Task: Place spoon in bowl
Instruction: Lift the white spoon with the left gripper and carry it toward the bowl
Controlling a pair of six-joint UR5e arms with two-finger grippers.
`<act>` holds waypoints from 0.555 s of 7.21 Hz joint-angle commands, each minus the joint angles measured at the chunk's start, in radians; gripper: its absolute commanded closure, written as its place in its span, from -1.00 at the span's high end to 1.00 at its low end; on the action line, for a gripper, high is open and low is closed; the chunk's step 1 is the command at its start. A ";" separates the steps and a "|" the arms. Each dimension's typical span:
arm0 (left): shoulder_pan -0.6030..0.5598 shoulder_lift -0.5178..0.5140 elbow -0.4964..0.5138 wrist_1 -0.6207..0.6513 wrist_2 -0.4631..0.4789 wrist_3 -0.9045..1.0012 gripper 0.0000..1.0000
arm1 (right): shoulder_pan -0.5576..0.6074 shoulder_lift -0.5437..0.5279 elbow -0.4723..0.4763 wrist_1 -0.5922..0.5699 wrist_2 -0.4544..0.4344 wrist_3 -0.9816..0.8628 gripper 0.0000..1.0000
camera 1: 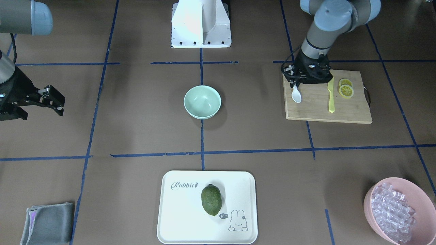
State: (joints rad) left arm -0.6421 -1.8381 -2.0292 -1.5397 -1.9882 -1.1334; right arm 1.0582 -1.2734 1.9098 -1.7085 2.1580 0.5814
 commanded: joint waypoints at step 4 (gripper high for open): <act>0.148 -0.507 0.319 -0.001 -0.003 -0.397 -1.00 | 0.000 -0.011 0.000 0.004 -0.003 0.002 1.00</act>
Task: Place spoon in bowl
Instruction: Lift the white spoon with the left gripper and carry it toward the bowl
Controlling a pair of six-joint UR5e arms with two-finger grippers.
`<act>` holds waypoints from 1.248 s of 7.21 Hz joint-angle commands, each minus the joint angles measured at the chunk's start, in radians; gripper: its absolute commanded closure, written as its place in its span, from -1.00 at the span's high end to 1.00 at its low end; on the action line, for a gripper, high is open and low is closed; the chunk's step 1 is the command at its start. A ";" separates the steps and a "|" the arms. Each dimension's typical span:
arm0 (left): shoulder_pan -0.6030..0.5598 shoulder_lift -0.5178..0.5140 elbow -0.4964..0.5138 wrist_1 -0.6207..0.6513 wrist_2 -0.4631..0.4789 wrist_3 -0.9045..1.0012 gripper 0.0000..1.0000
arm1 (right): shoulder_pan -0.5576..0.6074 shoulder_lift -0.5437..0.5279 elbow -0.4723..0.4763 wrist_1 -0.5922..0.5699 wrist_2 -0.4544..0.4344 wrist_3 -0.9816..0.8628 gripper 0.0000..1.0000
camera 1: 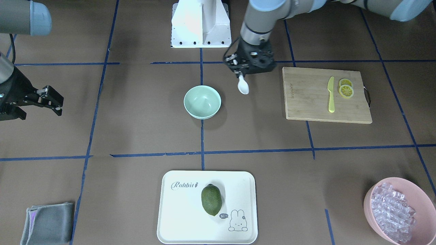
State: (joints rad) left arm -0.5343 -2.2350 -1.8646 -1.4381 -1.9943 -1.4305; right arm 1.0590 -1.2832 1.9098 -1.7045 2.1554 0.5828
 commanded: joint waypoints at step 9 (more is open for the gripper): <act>0.057 -0.189 0.315 -0.173 0.011 -0.126 1.00 | -0.001 -0.002 0.015 0.000 0.000 0.008 1.00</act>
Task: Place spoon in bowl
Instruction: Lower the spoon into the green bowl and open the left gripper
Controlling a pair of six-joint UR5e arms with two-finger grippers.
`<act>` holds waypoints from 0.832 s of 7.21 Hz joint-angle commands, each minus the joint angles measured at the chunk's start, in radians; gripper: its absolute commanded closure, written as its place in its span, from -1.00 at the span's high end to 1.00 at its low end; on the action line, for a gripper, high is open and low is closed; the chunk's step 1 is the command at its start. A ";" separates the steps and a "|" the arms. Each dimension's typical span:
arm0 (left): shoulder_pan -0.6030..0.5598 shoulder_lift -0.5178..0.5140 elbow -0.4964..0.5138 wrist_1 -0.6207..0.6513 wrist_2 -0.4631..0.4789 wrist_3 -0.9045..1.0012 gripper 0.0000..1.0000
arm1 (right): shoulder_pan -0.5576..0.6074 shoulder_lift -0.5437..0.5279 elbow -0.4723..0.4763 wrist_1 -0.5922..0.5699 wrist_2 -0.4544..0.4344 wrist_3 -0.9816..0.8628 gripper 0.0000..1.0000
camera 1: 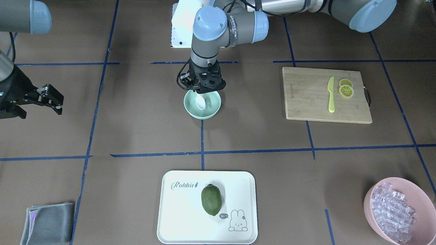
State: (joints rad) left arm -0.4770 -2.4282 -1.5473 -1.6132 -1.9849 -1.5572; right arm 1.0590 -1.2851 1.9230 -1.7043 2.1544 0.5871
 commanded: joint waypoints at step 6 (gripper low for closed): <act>-0.156 0.200 -0.357 0.247 -0.098 0.302 1.00 | 0.028 -0.023 -0.001 0.000 0.013 -0.026 1.00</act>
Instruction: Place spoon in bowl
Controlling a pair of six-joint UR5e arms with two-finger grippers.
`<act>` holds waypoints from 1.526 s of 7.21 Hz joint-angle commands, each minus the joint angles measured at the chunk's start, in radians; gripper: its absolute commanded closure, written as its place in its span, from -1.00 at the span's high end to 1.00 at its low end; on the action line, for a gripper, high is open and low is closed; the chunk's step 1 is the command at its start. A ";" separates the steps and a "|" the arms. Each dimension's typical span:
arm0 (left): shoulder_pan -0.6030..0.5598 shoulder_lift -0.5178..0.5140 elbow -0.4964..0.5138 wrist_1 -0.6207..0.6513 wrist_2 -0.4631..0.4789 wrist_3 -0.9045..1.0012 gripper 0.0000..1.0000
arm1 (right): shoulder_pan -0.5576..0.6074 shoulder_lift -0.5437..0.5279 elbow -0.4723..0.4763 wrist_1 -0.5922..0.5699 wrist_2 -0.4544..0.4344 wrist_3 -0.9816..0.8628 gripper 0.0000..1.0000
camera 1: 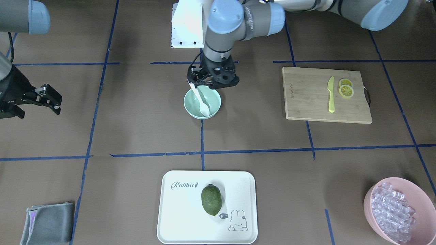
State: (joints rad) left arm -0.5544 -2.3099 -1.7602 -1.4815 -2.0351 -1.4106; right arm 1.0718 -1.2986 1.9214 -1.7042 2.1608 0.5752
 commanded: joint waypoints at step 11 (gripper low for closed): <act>-0.889 0.699 -0.017 0.132 -0.315 1.444 1.00 | 0.562 -0.387 -0.233 0.221 0.266 -0.717 1.00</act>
State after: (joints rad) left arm -1.4059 -1.6317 -1.8208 -1.3473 -2.3500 -0.0083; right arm 1.6311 -1.6817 1.6881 -1.4940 2.4199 -0.1586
